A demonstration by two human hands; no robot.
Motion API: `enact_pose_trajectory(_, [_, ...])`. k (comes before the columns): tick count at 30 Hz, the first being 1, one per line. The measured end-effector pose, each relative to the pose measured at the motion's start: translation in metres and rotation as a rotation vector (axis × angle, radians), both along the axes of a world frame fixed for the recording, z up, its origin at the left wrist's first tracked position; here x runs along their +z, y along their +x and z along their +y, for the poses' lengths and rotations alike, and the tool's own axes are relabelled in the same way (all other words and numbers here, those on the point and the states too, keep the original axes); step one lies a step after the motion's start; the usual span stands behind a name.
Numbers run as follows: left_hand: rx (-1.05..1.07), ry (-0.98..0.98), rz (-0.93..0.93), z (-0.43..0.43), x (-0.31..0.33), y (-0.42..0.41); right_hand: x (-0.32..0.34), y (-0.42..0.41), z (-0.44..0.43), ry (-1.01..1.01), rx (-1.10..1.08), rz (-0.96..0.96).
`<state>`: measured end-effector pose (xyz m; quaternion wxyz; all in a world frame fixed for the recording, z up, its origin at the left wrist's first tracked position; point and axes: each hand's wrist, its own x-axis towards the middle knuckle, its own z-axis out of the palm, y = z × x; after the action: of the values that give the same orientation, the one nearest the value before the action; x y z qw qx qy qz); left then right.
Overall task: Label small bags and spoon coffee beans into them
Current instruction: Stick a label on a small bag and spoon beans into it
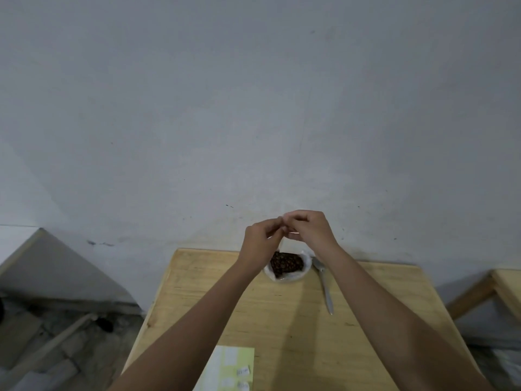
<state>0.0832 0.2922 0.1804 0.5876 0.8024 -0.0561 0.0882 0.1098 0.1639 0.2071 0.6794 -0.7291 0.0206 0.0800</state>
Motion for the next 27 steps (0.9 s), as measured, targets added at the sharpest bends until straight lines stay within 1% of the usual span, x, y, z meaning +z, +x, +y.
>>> enact_pose_trajectory(3, [-0.003,0.019,0.014,-0.003,-0.001,0.001,0.001,0.0,-0.002,-0.015,0.002,0.008])
enact_pose_trajectory(9, [-0.006,-0.026,0.034,-0.007,0.002,0.002,0.005,-0.001,-0.005,-0.026,-0.044,0.021])
enact_pose_trajectory(14, [0.016,-0.017,0.051,-0.009,0.002,0.002,0.003,-0.003,-0.003,-0.143,-0.147,-0.08])
enact_pose_trajectory(18, [0.023,-0.008,0.039,-0.01,0.006,-0.003,0.002,-0.006,-0.003,-0.186,-0.161,-0.119])
enact_pose_trajectory(23, [0.054,0.042,0.012,-0.007,0.002,0.002,0.005,-0.005,-0.004,-0.207,-0.127,-0.046])
enact_pose_trajectory(25, [0.105,0.09,0.002,-0.003,-0.001,0.006,0.007,-0.007,-0.007,-0.219,-0.139,-0.024])
enact_pose_trajectory(27, [0.177,0.089,0.017,0.004,-0.002,0.01,0.009,-0.008,-0.013,-0.272,-0.145,-0.02])
